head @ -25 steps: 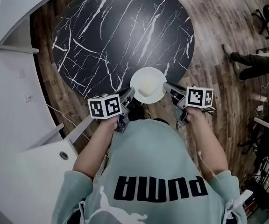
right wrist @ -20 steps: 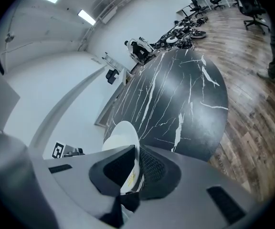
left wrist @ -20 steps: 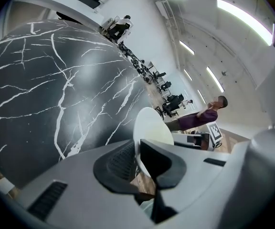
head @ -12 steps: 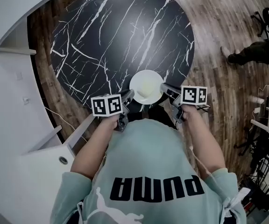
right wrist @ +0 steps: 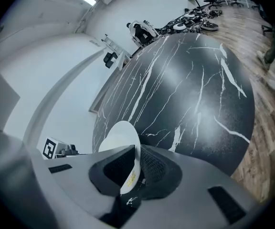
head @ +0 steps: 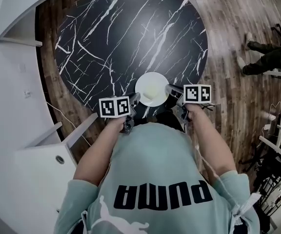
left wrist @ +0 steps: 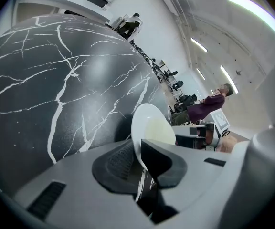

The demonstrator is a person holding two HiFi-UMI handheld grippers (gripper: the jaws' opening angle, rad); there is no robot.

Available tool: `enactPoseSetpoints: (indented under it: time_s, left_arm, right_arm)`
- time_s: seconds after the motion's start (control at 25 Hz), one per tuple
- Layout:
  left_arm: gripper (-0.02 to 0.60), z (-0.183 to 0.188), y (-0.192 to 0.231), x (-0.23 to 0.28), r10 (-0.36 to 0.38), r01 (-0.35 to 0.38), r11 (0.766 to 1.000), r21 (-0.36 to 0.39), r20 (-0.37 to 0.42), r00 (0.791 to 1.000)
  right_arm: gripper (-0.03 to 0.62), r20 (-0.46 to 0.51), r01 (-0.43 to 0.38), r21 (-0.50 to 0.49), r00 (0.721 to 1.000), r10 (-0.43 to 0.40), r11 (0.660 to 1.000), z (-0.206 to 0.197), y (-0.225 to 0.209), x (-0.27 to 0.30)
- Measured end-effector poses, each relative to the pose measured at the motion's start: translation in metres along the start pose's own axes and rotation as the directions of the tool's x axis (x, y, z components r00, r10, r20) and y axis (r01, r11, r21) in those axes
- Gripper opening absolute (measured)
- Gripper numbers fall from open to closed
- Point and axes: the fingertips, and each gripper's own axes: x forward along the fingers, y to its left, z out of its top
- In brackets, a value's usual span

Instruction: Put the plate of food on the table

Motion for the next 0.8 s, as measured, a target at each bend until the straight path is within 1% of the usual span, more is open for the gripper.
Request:
enactPoseSetpoints:
  time_s: [0.28,0.8]
  left_arm:
    - [0.055,-0.003,0.006,0.010,0.054,-0.053,0.998,-0.032,0.015,0.998]
    - [0.061,-0.006,0.009,0.023,0.127,-0.126,0.992,-0.027,0.032,0.991]
  right_arm:
    - [0.031,-0.048,0.011,-0.035,0.999,-0.012,0.999,0.004,-0.011,0.011]
    - [0.031,-0.075,0.029,-0.071,0.997,-0.035,0.997,0.007,-0.026,0.019]
